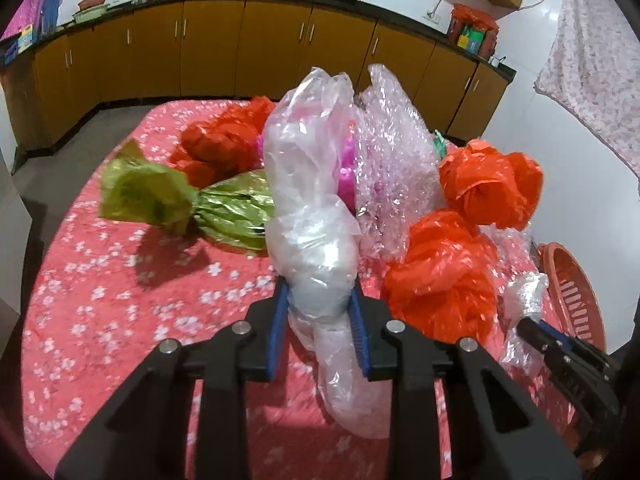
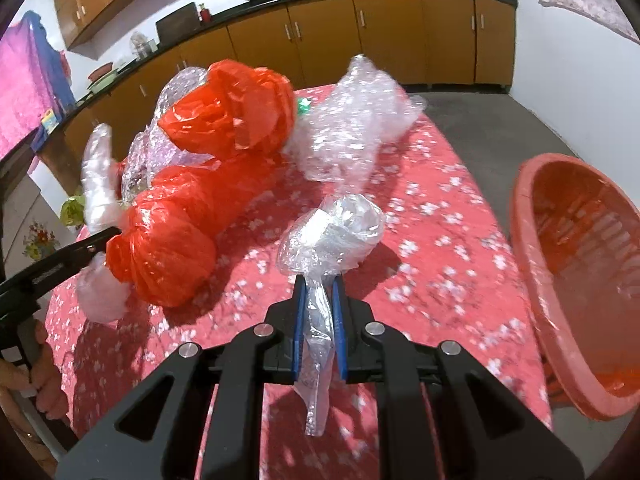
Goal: Collect trash
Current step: 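Grasp the clear bag with the left tool while the right tool grasps a clear bag, then carry both clear bags over the basket and open both tools to drop them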
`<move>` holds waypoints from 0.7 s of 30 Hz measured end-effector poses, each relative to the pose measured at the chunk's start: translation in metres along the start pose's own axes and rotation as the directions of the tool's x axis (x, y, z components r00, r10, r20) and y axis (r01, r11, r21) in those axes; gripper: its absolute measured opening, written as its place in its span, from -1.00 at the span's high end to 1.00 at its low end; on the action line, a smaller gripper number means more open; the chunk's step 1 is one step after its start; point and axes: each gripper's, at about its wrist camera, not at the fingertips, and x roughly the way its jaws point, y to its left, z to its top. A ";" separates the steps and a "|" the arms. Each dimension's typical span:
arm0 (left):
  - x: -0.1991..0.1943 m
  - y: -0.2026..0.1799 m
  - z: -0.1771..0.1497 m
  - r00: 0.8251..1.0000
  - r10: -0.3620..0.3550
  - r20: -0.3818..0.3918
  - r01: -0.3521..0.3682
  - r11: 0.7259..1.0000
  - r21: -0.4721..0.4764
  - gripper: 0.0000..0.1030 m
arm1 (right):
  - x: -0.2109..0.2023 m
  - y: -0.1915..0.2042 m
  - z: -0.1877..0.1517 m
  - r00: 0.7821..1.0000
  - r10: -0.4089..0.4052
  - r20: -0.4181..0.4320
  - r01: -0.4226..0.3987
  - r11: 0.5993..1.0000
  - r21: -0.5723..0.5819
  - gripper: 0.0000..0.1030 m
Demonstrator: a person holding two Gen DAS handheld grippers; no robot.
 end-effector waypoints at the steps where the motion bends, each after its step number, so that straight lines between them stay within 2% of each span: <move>1: -0.004 0.000 -0.002 1.000 0.000 0.006 0.000 1.000 0.001 0.44 | -0.003 -0.002 -0.002 1.000 -0.002 0.005 0.002 1.000 0.005 0.74; 9: -0.049 -0.011 -0.003 0.997 -0.048 0.059 0.045 0.998 0.049 0.44 | -0.038 -0.014 -0.002 0.998 -0.021 0.064 0.019 0.999 0.033 0.74; 17: -0.080 -0.071 -0.007 0.983 -0.169 0.078 0.153 0.972 0.176 0.44 | -0.084 -0.042 -0.006 0.984 -0.099 0.148 0.089 0.994 0.071 0.74; 21: -0.085 -0.102 -0.011 0.972 -0.225 0.063 0.205 0.951 0.232 0.44 | -0.106 -0.056 -0.008 0.968 -0.162 0.193 0.151 0.986 0.071 0.74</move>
